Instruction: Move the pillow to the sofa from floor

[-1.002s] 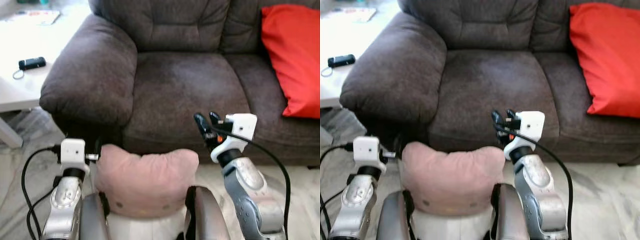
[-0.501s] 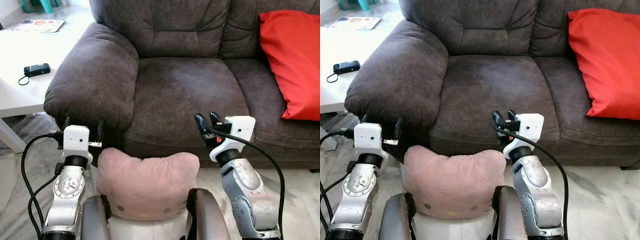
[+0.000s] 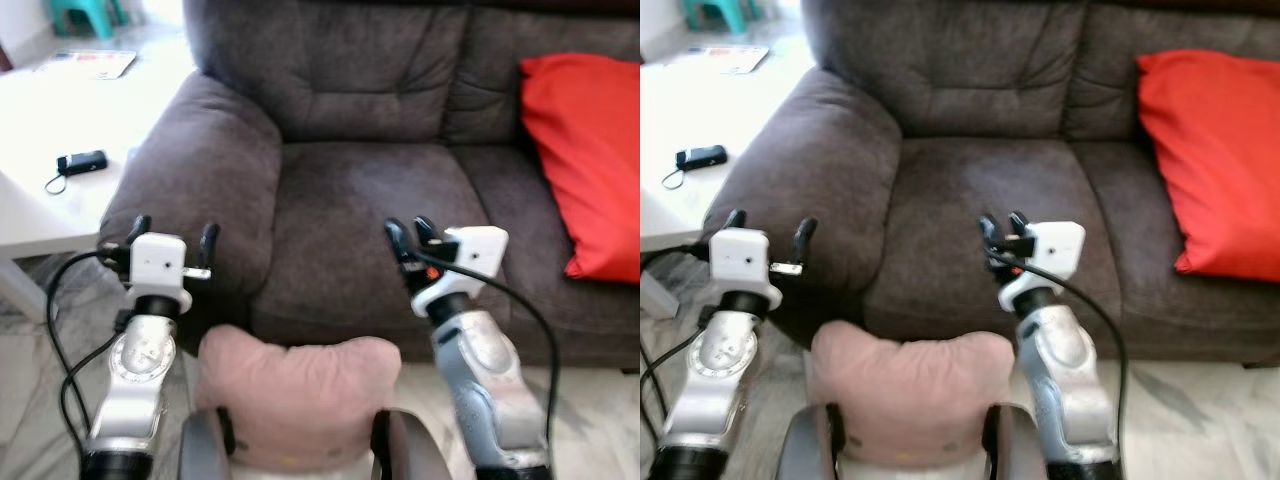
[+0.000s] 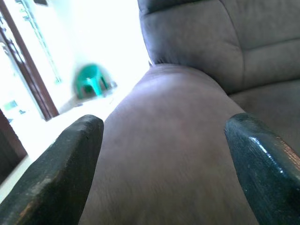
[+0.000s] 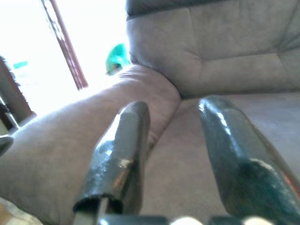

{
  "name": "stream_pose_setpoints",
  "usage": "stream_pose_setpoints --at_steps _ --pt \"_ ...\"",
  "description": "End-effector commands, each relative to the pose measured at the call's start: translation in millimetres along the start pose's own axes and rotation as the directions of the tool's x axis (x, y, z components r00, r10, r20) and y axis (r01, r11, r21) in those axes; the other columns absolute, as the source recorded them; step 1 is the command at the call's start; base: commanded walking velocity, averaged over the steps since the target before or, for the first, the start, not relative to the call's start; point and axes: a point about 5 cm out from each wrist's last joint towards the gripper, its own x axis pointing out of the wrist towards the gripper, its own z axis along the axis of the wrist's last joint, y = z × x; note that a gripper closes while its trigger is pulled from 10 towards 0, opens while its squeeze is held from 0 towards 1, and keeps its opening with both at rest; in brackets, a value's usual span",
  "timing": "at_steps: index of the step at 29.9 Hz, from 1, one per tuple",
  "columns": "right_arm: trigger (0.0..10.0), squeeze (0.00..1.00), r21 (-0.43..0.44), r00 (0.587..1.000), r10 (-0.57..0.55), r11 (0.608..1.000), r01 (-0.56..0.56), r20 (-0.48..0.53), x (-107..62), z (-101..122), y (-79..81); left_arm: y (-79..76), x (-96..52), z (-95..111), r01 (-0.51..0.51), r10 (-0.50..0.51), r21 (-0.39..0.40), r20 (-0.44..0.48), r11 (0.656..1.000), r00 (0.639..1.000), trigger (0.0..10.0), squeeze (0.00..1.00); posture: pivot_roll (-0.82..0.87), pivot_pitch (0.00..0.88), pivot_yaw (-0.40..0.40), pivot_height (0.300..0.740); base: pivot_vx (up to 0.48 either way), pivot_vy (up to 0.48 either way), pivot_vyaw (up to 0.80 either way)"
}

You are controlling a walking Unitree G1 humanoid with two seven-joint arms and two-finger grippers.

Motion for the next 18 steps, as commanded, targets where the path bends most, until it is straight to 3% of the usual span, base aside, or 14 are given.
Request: stream_pose_setpoints --at_steps 1,7,9,11,12,14,16,18 --pt "10.0 0.0 -0.017 0.999 -0.047 0.999 0.046 -0.016 -6.0 -2.8 -13.3 -14.6 1.2 6.9 0.044 -0.043 -0.016 0.021 0.999 0.999 10.0 0.0 0.06 0.0 -0.052 0.487 0.0 0.0 0.0" --pt "10.0 0.0 -0.011 0.999 -0.034 0.999 0.034 -0.018 -7.0 -4.5 -9.7 -18.1 -1.0 6.5 0.068 -0.068 -0.021 0.013 0.997 0.998 10.0 0.0 0.06 0.0 -0.052 0.487 0.0 0.0 0.0" --pt "10.0 0.0 -0.011 0.999 -0.031 0.999 0.031 -0.021 -7.7 -5.1 -9.1 -26.9 -6.7 2.3 0.153 -0.154 -0.055 -0.015 0.987 0.988 10.0 0.0 0.06 0.0 -0.054 0.487 0.0 0.0 0.0" --pt "10.0 0.0 -0.011 0.999 -0.03 0.999 0.03 -0.022 -7.8 -5.2 -8.9 -29.2 -8.2 1.6 0.175 -0.177 -0.062 -0.019 0.983 0.984 10.0 0.0 0.06 0.0 -0.054 0.487 0.0 0.0 0.0" --pt "10.0 0.0 -0.011 0.999 -0.028 1.0 0.028 -0.025 -8.2 -5.3 -8.9 -41.1 -16.9 -5.5 0.271 -0.281 -0.124 -0.066 0.955 0.958 10.0 0.0 0.06 0.0 -0.056 0.487 0.0 0.0 0.0" --pt "10.0 0.0 -0.01 0.999 -0.024 1.0 0.024 -0.026 -8.2 -5.4 -8.1 -49.7 -32.4 -19.0 0.337 -0.365 -0.187 -0.145 0.923 0.92 10.0 0.0 0.06 0.0 -0.054 0.487 0.0 0.0 0.0" --pt "10.0 0.0 -0.009 0.999 -0.023 1.0 0.023 -0.026 -8.1 -5.4 -7.8 -48.6 -39.3 -26.2 0.328 -0.364 -0.2 -0.182 0.923 0.914 10.0 0.0 0.06 0.0 -0.055 0.487 0.0 0.0 0.0" --pt "10.0 0.0 -0.009 0.999 -0.02 1.0 0.019 -0.026 -7.7 -4.6 -7.5 -41.6 -50.8 -47.2 0.252 -0.322 -0.246 -0.307 0.936 0.896 10.0 0.0 0.06 0.0 -0.058 0.487 0.0 0.0 0.0"
